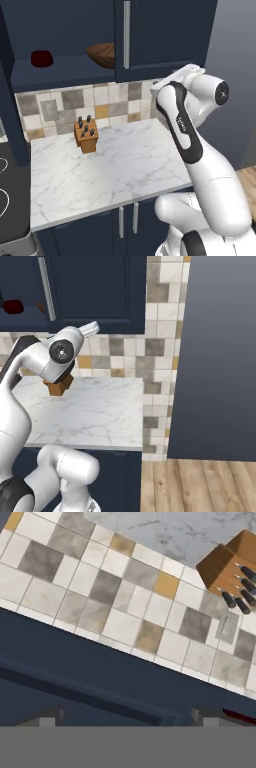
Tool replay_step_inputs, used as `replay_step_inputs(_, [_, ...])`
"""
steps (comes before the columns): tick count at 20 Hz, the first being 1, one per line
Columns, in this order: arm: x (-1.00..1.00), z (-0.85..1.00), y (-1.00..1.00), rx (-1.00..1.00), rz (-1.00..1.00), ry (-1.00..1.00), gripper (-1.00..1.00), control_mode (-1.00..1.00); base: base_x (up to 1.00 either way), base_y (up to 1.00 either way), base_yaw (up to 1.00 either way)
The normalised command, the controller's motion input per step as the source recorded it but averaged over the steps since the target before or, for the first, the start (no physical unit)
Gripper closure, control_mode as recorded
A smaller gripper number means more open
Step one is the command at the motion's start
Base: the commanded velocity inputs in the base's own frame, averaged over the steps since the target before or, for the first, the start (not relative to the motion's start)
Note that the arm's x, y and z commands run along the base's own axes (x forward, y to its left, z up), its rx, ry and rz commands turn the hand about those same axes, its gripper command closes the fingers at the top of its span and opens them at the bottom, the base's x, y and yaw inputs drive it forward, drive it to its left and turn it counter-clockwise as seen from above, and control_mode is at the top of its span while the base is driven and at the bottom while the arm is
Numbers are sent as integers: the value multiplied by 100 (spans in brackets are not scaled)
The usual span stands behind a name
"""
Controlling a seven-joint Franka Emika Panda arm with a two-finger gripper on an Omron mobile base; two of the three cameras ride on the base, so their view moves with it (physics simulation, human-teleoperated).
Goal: Pick the mug and place it in the sink. Pick the bowl and place it in the open cabinet and then close the cabinet.
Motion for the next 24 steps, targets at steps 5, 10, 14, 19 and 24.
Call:
replay_step_inputs(5, [-61,49,0,8,0,26,-100,-100,0,0,0])
replay_step_inputs(10, [-65,14,0,9,0,36,-100,-100,0,0,0])
replay_step_inputs(14, [-61,0,5,7,0,18,-100,-100,0,0,0])
replay_step_inputs(19, [-73,0,2,9,0,10,-100,-100,0,0,0])
replay_step_inputs(24, [-68,0,29,10,0,8,-100,-100,0,0,0])
